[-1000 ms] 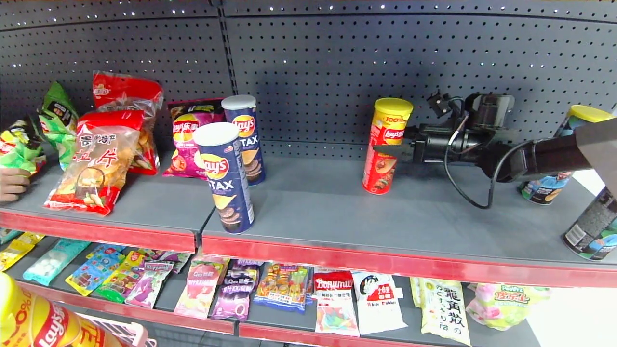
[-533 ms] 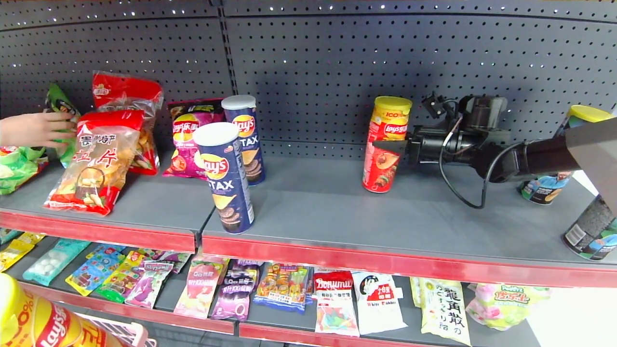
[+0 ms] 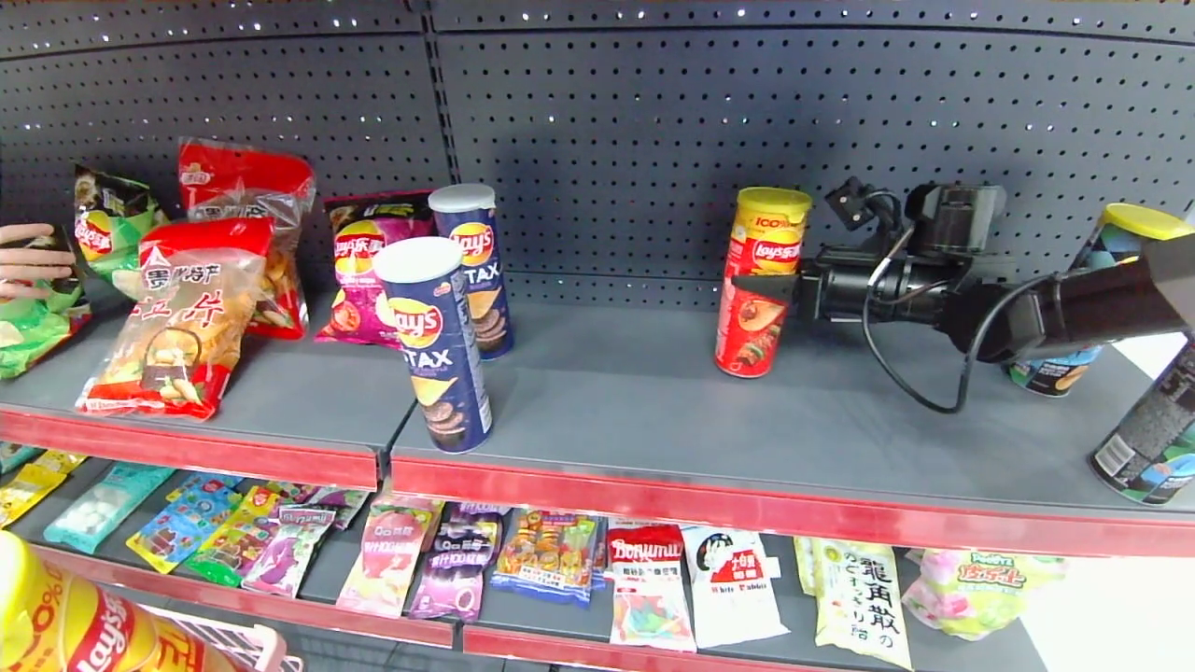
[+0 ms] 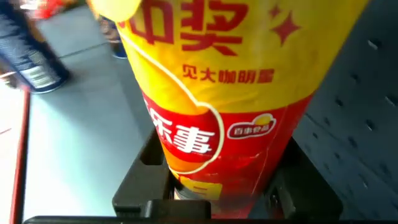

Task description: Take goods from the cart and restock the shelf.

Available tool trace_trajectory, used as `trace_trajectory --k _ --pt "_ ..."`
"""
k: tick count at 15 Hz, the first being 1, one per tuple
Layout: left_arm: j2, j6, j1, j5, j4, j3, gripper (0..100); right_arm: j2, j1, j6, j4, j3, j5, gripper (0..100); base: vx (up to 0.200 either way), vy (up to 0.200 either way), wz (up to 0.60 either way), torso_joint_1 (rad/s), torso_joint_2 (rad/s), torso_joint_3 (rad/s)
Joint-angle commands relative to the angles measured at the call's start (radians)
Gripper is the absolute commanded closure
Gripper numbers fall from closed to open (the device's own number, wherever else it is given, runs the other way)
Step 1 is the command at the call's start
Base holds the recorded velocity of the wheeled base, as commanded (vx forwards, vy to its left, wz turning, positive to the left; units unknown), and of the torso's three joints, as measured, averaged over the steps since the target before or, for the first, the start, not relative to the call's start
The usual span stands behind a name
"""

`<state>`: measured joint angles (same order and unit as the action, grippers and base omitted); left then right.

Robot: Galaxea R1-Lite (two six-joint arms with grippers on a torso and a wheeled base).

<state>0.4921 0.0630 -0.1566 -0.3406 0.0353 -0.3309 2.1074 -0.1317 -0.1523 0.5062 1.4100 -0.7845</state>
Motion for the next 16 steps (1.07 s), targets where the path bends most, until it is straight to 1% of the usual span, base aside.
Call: trace_trajectory --k 1,2,3,4,6,8,9,10,13,14,16 --pt "-0.001 0.0 0.0 0.002 -0.002 -0.004 100 -0.147 -0.012 0.0 0.006 -0.097 0.09 100 0.0 0.0 0.0 0.0 0.0 0.0" --pt "-0.001 0.0 0.0 0.002 -0.002 -0.005 100 -0.195 -0.019 0.002 0.011 -0.135 0.151 100 0.0 0.0 0.0 0.0 0.0 0.0" --pt "-0.001 0.0 0.0 0.002 -0.002 -0.005 100 -0.198 -0.019 0.002 0.012 -0.138 0.156 100 0.0 0.0 0.0 0.0 0.0 0.0" --pt "-0.003 0.0 0.0 0.002 -0.002 -0.002 100 -0.288 -0.02 0.004 0.02 -0.244 0.221 100 0.0 0.0 0.0 0.0 0.0 0.0" --pt "0.0 0.0 0.0 0.002 -0.002 -0.008 100 -0.369 -0.023 0.002 0.061 -0.355 0.258 100 0.0 0.0 0.0 0.0 0.0 0.0" --pt "0.002 0.0 0.0 0.002 -0.011 -0.013 100 -0.422 -0.04 0.004 0.129 -0.457 0.326 100 0.0 0.0 0.0 0.0 0.0 0.0" --pt "0.002 0.0 0.0 0.002 -0.011 -0.013 100 -0.422 -0.04 0.004 0.129 -0.457 0.326 100 0.0 0.0 0.0 0.0 0.0 0.0" --pt "0.003 0.0 0.0 0.002 -0.029 -0.007 100 -0.457 -0.075 0.01 0.201 -0.543 0.456 100 0.0 0.0 0.0 0.0 0.0 0.0" --pt "0.002 0.0 0.0 0.002 -0.029 -0.004 100 -0.486 -0.161 0.056 0.255 -0.622 0.637 100 0.0 0.0 0.0 0.0 0.0 0.0" --pt "0.0 0.0 0.0 0.002 -0.029 -0.004 100 -0.488 -0.181 0.07 0.272 -0.657 0.691 100 0.0 0.0 0.0 0.0 0.0 0.0" --pt "-0.001 -0.002 0.0 0.002 -0.031 -0.005 100 -0.489 -0.226 0.083 0.327 -0.697 0.723 100 0.0 0.0 0.0 0.0 0.0 0.0"
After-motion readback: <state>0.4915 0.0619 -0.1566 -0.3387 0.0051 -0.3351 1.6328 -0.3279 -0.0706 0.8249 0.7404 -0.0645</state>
